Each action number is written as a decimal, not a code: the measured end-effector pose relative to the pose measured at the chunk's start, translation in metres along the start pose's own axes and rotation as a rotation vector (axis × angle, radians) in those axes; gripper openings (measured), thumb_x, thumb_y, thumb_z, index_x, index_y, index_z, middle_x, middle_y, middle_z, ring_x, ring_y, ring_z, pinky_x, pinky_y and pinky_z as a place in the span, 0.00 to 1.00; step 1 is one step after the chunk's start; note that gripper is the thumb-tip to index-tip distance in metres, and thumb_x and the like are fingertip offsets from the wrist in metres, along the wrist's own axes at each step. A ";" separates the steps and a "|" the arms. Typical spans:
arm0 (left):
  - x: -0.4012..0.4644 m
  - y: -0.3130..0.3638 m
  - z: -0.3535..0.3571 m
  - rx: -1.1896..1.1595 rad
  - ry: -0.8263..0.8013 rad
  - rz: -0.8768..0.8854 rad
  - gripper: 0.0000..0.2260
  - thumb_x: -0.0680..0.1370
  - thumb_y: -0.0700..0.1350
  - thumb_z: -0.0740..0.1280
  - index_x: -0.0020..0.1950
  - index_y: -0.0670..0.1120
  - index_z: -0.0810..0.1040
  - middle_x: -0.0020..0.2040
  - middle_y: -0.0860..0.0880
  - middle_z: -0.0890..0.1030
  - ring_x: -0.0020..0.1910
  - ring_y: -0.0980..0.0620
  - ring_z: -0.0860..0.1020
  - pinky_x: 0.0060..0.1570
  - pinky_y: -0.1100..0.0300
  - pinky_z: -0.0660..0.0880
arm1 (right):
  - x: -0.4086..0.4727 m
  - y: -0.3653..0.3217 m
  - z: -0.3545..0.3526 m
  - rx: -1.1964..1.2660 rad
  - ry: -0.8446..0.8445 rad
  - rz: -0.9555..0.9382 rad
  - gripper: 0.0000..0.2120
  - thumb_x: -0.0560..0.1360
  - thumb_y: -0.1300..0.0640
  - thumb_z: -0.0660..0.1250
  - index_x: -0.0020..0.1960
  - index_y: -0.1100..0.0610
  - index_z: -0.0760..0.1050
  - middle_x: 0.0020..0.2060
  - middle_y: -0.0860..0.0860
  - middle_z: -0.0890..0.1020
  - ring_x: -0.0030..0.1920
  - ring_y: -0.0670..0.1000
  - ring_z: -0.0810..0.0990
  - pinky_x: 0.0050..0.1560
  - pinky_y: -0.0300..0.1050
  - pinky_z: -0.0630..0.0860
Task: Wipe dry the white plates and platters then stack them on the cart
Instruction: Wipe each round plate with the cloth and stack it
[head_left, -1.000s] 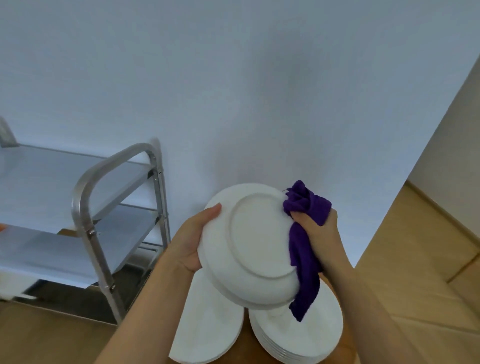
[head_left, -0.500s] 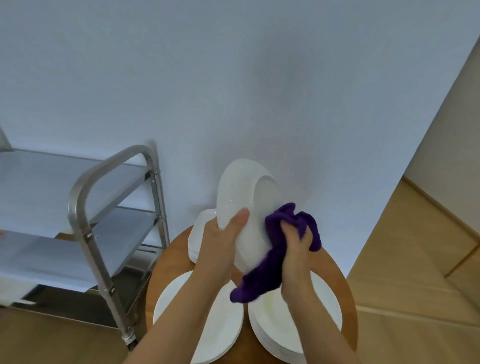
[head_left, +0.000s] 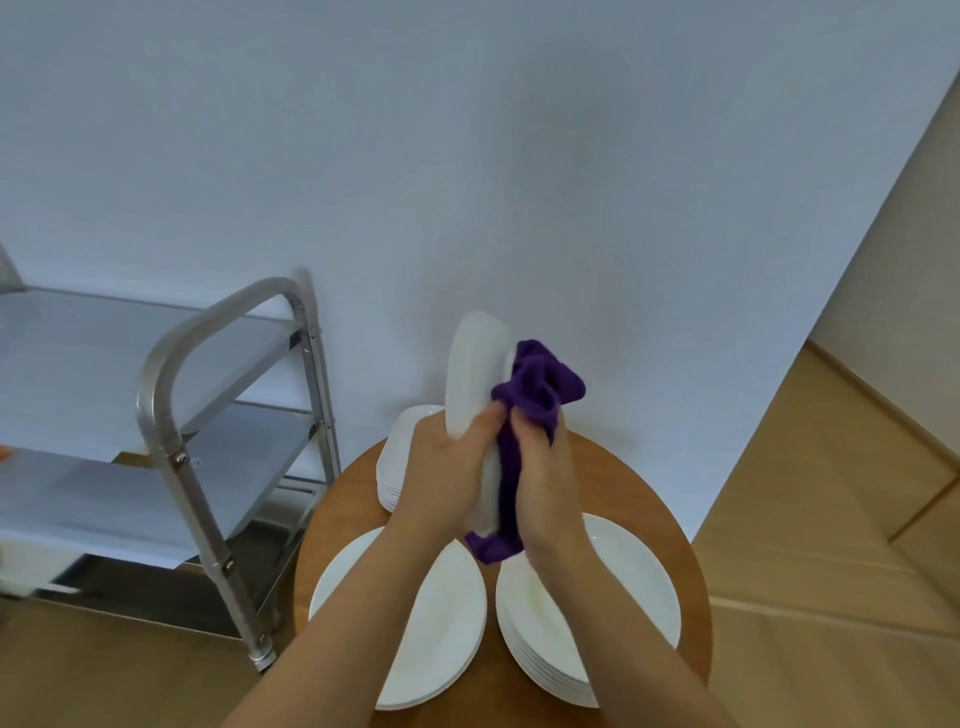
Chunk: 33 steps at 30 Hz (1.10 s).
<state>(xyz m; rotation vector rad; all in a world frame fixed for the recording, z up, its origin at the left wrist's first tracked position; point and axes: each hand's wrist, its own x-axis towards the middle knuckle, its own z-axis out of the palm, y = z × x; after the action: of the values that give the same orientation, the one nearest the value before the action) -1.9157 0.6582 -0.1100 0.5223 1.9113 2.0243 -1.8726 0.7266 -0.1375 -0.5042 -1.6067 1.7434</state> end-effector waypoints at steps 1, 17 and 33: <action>0.002 0.002 -0.001 -0.028 0.024 -0.014 0.09 0.76 0.52 0.66 0.48 0.47 0.79 0.45 0.42 0.83 0.45 0.44 0.81 0.45 0.49 0.80 | -0.006 0.004 0.001 -0.055 -0.013 -0.081 0.18 0.71 0.44 0.64 0.60 0.46 0.72 0.53 0.51 0.80 0.53 0.50 0.79 0.56 0.51 0.78; -0.003 -0.017 -0.021 0.216 -0.060 -0.007 0.12 0.77 0.54 0.64 0.55 0.48 0.74 0.44 0.50 0.78 0.43 0.52 0.79 0.35 0.67 0.76 | 0.008 0.020 -0.047 0.091 0.182 0.279 0.10 0.76 0.49 0.64 0.55 0.50 0.75 0.41 0.50 0.82 0.42 0.53 0.81 0.36 0.42 0.75; 0.006 -0.063 -0.060 0.940 -0.185 0.314 0.34 0.71 0.72 0.53 0.74 0.61 0.55 0.72 0.63 0.58 0.73 0.59 0.53 0.72 0.49 0.52 | -0.006 0.042 -0.058 0.335 0.236 0.498 0.08 0.72 0.63 0.63 0.48 0.54 0.71 0.40 0.53 0.78 0.42 0.53 0.77 0.40 0.47 0.72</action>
<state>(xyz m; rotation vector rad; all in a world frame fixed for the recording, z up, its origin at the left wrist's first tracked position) -1.9508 0.6115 -0.1751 1.2259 2.6944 1.0179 -1.8375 0.7636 -0.1879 -0.9610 -1.0482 2.1643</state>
